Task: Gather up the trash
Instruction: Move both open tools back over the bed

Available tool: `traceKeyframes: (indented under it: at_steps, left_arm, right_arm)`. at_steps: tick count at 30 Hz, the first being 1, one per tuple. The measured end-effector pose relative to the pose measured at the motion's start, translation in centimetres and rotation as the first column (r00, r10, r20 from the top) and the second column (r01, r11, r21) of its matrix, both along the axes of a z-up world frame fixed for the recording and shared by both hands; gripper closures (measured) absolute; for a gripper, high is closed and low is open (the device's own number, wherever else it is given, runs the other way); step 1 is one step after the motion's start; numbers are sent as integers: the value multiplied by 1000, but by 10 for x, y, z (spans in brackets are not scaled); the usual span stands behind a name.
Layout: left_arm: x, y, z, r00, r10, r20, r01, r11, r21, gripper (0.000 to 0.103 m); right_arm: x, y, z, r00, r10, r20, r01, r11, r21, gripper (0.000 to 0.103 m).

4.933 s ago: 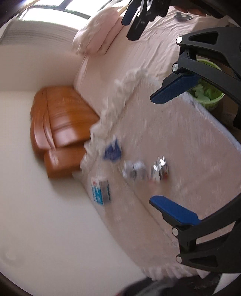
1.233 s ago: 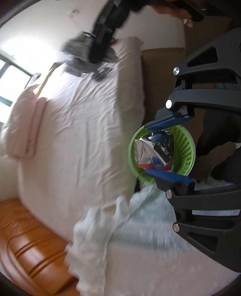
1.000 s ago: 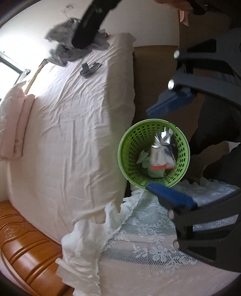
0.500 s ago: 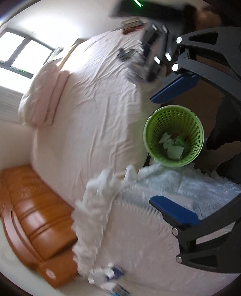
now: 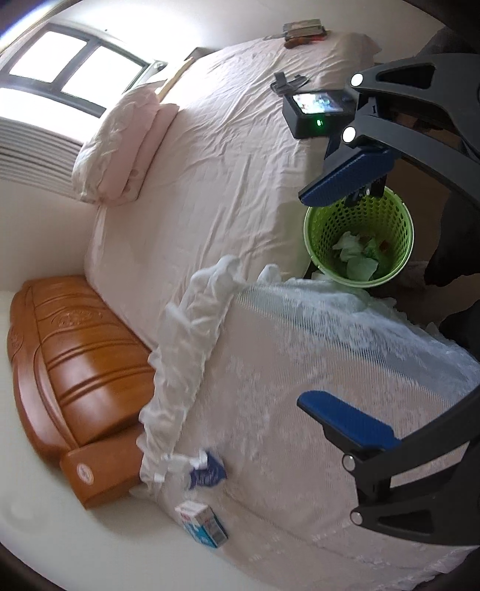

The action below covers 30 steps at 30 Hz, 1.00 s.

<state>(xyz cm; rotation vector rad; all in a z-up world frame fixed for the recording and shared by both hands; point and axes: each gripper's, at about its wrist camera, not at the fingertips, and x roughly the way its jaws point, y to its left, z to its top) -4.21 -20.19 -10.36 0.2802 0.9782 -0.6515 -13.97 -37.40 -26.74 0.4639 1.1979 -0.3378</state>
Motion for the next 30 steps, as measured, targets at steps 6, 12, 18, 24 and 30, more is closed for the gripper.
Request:
traceKeyframes:
  at_steps: [6,12,18,24,30]
  left_arm:
    - [8,33,25,997,61,44,-59,997,-47,8]
    - [21,86,65,978,174,112,-161,980,-119,8]
    - [35,139,77,946,303,118,-284,947,-149,8]
    - [46,177,74,909,404,99,-386,908,-162,8]
    - [51,188,73,893,438,107,-421,895,-147,8]
  right_arm:
    - [30,24,96,987,69,143,-50,990,-130,2]
    - [61,64,194,936,173,308,-100,966,-239,2]
    - [91,105,231,881,282,380,-187,945,-268,2]
    - [111,138,236,853,356,381,-267,926,-267,2]
    - [122,154,233,841,389,376,-307,915,-261,2]
